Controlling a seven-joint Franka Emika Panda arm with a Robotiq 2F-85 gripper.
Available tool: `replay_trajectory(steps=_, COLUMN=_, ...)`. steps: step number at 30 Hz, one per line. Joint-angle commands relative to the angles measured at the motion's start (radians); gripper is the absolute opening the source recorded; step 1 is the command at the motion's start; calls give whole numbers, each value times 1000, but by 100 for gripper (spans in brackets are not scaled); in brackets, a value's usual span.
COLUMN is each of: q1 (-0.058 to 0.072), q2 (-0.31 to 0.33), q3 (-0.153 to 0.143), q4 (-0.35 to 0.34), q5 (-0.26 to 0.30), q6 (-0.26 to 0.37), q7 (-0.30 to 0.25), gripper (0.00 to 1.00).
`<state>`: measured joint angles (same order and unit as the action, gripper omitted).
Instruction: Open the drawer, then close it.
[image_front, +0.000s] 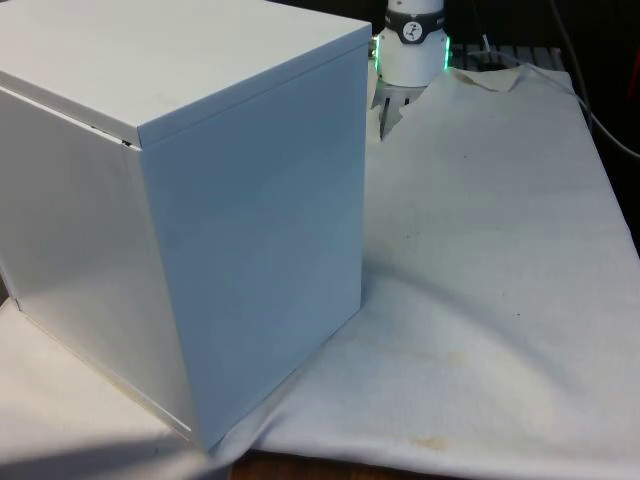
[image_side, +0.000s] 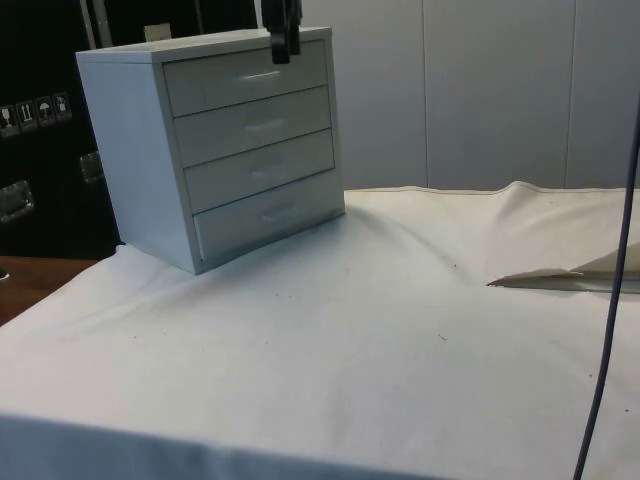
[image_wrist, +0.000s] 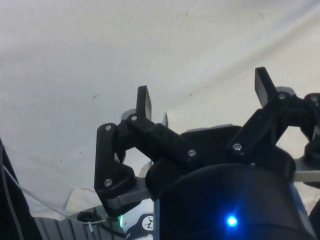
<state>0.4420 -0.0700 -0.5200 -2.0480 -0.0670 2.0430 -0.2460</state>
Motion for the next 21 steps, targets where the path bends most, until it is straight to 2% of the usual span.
replay_trajectory(steps=1, q1=0, q2=-5, q3=0, q4=-3, q5=-10, q6=2, q7=-11, gripper=100)
replay_trajectory(steps=6, q1=-1, q2=-7, q3=-3, q4=-4, q5=-13, q6=4, q7=-37, gripper=100)
replay_trajectory(steps=20, q1=-3, q2=-20, q3=-23, q4=-14, q5=-26, q6=14, q7=-152, gripper=100)
replay_trajectory(steps=21, q1=-2, q2=-11, q3=-22, q4=-4, q5=-15, q6=0, q7=-144, gripper=100)
